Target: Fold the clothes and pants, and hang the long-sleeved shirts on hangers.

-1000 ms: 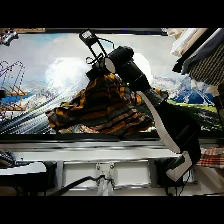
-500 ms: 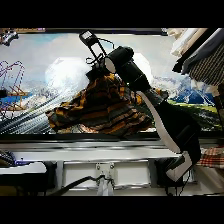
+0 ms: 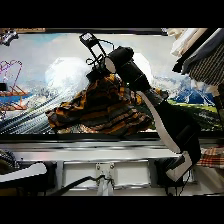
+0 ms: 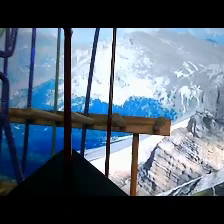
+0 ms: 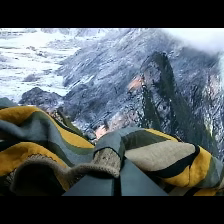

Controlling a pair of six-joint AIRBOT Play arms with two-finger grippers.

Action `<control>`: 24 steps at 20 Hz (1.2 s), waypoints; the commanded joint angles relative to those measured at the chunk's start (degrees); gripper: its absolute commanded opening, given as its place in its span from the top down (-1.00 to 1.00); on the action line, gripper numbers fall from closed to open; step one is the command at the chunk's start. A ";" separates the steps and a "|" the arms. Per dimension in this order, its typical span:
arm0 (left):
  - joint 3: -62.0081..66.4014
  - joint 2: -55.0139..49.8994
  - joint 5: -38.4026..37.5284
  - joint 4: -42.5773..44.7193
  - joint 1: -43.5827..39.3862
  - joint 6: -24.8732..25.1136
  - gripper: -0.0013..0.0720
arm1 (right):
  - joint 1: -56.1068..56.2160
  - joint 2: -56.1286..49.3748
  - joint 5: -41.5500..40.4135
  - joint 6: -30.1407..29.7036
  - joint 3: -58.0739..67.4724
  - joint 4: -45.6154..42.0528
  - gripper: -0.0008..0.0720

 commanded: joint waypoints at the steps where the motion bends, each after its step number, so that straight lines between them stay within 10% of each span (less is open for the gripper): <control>1: 1.31 5.33 0.90 -0.28 -0.28 0.15 0.93 | 0.07 -0.04 0.20 0.04 -0.02 0.02 0.93; 9: 6.97 23.45 -0.09 -14.84 -8.90 -2.12 0.94 | 0.02 -0.02 -2.54 0.02 0.00 -1.07 0.93; 13: 5.38 33.18 -12.31 -14.78 -18.32 -10.67 0.94 | 0.02 0.22 -2.86 0.24 0.00 -3.30 0.93; 24: -11.61 53.31 -38.75 -26.03 -28.89 -7.98 0.94 | 0.02 0.28 -2.58 0.24 0.00 -3.48 0.93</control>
